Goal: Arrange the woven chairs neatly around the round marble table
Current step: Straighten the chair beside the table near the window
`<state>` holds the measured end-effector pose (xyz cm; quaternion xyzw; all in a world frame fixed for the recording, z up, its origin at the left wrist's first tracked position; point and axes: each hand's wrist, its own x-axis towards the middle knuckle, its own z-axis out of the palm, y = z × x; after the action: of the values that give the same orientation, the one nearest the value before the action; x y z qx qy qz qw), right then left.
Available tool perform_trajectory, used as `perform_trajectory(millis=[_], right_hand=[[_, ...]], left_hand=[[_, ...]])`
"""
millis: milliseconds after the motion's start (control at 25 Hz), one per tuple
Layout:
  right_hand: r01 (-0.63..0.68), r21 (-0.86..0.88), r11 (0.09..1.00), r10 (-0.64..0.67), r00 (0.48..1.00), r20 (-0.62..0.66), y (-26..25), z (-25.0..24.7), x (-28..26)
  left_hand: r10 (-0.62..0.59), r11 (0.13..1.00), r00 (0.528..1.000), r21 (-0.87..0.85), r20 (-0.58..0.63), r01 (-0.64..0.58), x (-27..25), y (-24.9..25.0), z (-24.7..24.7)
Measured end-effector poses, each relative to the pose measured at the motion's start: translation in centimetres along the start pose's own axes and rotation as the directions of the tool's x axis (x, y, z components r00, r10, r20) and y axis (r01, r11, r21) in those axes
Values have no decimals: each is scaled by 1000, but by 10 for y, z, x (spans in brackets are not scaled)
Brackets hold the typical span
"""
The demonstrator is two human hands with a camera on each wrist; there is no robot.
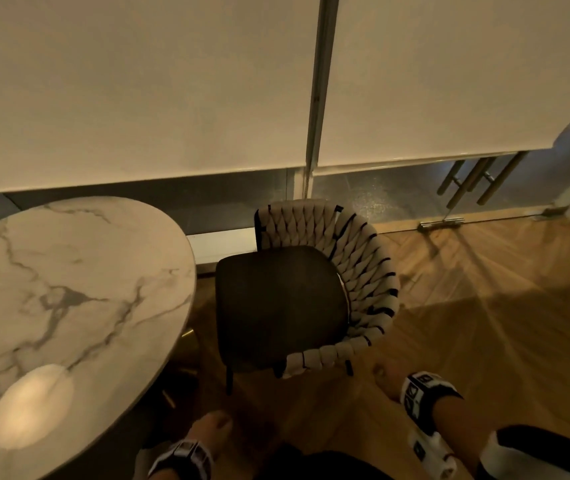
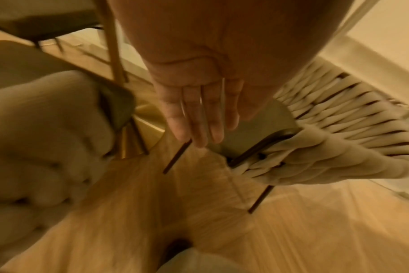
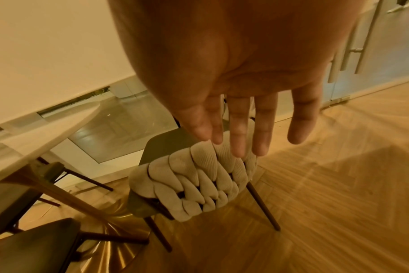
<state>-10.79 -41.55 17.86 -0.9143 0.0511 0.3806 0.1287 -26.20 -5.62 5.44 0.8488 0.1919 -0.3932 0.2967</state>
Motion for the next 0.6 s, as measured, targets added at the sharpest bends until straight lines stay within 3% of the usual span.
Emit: perform_trajectory(millis=[120,160,240,320,400,480,600], right_hand=[[-7,-90,996,8,1000,15,3,-3,55],[51,-105,993,-50,999,4,4,-9,70],[45,-217,975,-40,999,28,16,-7,115],[56,-425,904,-45,998,36,26,-9,147],[62,-515,855,-58,998,23,31,-18,157],[59,-483,874,-58,998,17,33,-30,160],[89,-536,839,-47,995,92,44,-33,178]], left_hand=[[95,992,995,88,10,-96,19,81,-24],[134,987,991,94,-2,-133,34,99,-24],[102,983,995,151,-10,-99,49,132,-18],[120,976,992,189,-42,-111,68,155,-6],[159,953,986,269,-55,-138,85,174,3],[180,923,983,350,-28,-159,99,184,9],[111,908,994,404,25,-111,120,187,12]])
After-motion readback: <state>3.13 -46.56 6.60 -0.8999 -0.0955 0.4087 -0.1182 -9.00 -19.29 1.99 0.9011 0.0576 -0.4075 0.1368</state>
